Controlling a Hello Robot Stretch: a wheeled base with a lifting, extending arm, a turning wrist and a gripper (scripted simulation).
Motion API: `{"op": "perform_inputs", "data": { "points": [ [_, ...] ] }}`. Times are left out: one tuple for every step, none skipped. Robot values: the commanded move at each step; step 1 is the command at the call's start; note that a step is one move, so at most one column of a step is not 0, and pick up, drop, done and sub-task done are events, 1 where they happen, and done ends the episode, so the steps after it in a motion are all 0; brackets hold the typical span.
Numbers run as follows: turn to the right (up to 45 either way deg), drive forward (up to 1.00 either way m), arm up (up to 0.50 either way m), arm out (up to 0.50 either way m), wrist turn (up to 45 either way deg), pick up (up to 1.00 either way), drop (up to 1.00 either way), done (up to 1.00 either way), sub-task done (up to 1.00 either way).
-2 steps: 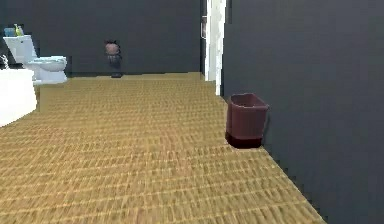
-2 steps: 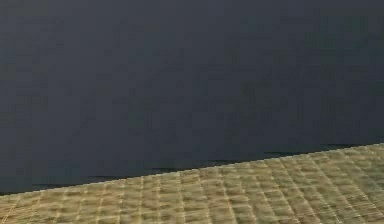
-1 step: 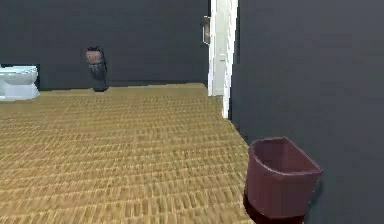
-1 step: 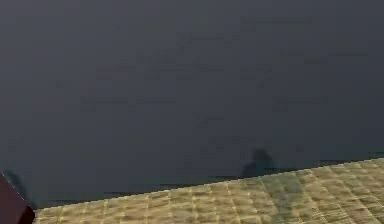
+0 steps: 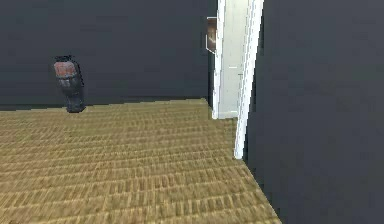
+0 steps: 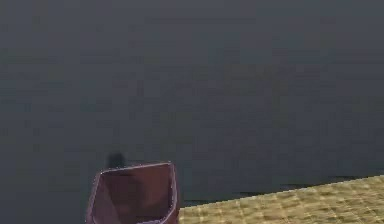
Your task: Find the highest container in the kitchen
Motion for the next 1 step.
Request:
{"op": "perform_inputs", "data": {
  "points": [
    [0.0, 0.35, 0.00, 0.00, 0.0, 0.00, 0.00, 0.00, 0.00]
  ]
}}
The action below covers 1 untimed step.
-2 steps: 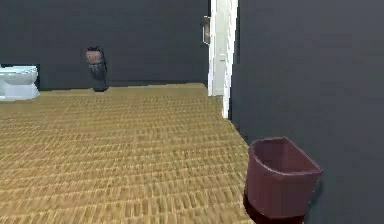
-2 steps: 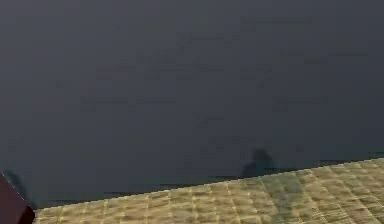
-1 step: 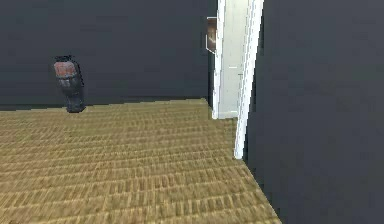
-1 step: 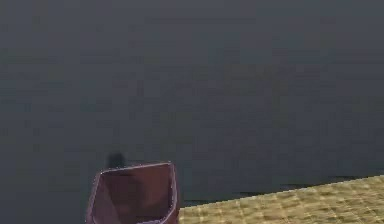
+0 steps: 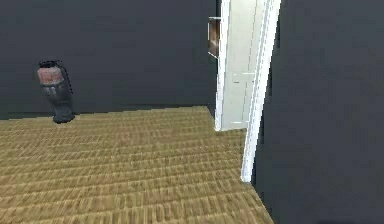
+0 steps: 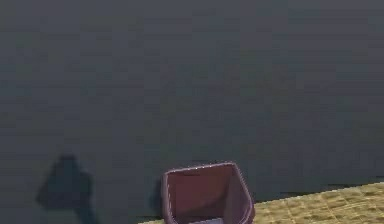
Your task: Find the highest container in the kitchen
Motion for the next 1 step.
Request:
{"op": "perform_inputs", "data": {
  "points": [
    [0.0, 1.00, 0.00, 0.00, 0.0, 0.00, 0.00, 0.00, 0.00]
  ]
}}
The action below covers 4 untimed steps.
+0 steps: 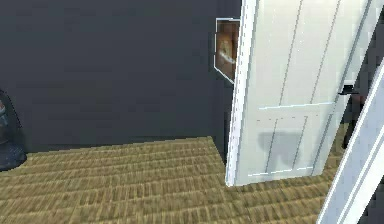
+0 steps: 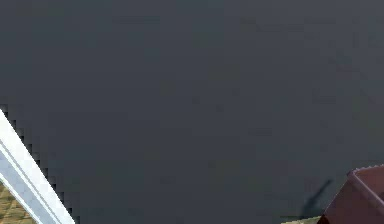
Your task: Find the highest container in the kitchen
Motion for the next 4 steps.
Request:
{"op": "perform_inputs", "data": {
  "points": [
    [3.0, 0.00, 0.00, 0.00, 0.0, 0.00, 0.00, 0.00, 0.00],
    [0.0, 0.80, 0.00, 0.00, 0.0, 0.00, 0.00, 0.00, 0.00],
    [45.0, 0.00, 0.00, 0.00, 0.0, 0.00, 0.00, 0.00, 0.00],
    [27.0, 0.00, 0.00, 0.00, 0.0, 0.00, 0.00, 0.00, 0.00]
  ]
}}
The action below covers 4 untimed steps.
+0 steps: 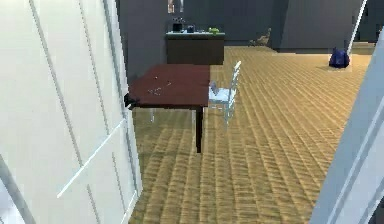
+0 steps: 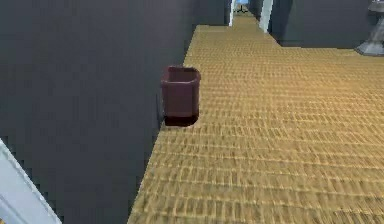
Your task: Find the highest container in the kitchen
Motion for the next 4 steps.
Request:
{"op": "perform_inputs", "data": {
  "points": [
    [0.0, 0.45, 0.00, 0.00, 0.0, 0.00, 0.00, 0.00, 0.00],
    [45.0, 0.00, 0.00, 0.00, 0.0, 0.00, 0.00, 0.00, 0.00],
    [15.0, 0.00, 0.00, 0.00, 0.0, 0.00, 0.00, 0.00, 0.00],
    [0.0, 1.00, 0.00, 0.00, 0.0, 0.00, 0.00, 0.00, 0.00]
  ]
}}
